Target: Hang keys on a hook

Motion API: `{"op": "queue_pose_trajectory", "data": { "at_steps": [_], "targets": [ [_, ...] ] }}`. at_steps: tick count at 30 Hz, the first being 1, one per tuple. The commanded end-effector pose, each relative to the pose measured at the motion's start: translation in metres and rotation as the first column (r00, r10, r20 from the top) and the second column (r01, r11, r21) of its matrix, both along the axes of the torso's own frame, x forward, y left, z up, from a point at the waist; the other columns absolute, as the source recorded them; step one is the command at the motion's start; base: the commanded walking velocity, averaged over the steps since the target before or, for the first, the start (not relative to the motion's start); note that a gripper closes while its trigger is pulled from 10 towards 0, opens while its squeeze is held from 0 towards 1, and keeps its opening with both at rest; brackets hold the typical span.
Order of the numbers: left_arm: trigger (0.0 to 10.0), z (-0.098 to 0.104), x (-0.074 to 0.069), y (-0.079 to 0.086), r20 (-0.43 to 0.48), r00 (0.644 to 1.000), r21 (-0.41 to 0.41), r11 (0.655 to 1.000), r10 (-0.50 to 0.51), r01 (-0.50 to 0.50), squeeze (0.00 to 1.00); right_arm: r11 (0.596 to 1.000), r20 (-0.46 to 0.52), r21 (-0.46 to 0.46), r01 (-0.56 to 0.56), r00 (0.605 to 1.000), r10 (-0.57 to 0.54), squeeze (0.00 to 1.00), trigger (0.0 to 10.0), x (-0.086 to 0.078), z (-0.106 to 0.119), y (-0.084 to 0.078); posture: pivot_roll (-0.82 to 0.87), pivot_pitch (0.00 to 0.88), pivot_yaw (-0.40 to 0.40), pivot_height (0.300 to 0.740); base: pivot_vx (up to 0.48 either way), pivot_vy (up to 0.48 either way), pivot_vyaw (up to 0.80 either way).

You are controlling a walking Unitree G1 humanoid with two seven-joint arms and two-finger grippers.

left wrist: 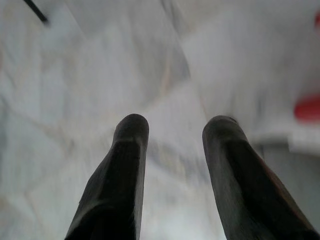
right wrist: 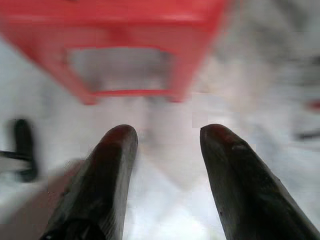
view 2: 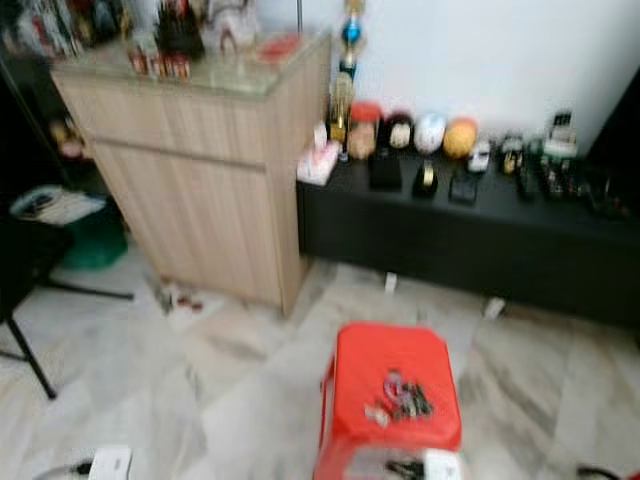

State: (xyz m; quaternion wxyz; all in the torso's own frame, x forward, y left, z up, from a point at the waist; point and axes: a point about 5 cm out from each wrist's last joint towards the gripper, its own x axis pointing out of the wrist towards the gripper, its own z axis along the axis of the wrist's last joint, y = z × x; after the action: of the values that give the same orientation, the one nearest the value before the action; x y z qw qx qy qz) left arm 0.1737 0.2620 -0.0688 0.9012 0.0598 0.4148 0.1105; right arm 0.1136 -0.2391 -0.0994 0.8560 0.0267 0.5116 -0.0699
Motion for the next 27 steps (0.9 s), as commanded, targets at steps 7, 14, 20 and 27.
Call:
{"op": "queue_pose_trajectory", "data": {
  "at_steps": [7, 14, 20, 27],
  "targets": [
    [10.0, 0.048, 0.068, -0.005, 0.352, 0.934, 0.035, 0.998, -0.060, 0.051, 0.00, 1.000, 0.013, 0.027, -0.009, 1.000, 0.009, 0.00, 10.0, -0.001, -0.001, 0.003, -0.02, 0.000, -0.062, 0.740, 0.000, 0.000, 0.62],
    [10.0, 0.067, 0.084, -0.035, 0.524, 0.846, 0.030, 0.994, -0.101, 0.100, 0.00, 0.999, 0.048, 0.031, -0.032, 0.998, 0.030, 0.00, 10.0, 0.021, -0.001, 0.036, -0.02, 0.000, -0.091, 0.740, 0.000, 0.000, 0.00],
    [10.0, 0.069, 0.071, -0.058, 0.588, 0.802, 0.005, 0.993, -0.101, 0.121, 0.00, 0.999, 0.089, -0.021, -0.050, 0.995, 0.052, 0.00, 10.0, 0.033, 0.004, 0.036, -0.01, 0.000, -0.118, 0.740, 0.000, 0.000, 0.62],
    [10.0, 0.066, 0.054, -0.067, 0.564, 0.810, 0.043, 0.985, -0.160, 0.165, 0.00, 0.998, 0.353, -0.026, 0.061, 0.934, -0.048, 0.00, 10.0, 0.072, 0.034, 0.000, 0.00, 0.000, -0.097, 0.740, 0.000, 0.000, 0.11]
  ]
}}
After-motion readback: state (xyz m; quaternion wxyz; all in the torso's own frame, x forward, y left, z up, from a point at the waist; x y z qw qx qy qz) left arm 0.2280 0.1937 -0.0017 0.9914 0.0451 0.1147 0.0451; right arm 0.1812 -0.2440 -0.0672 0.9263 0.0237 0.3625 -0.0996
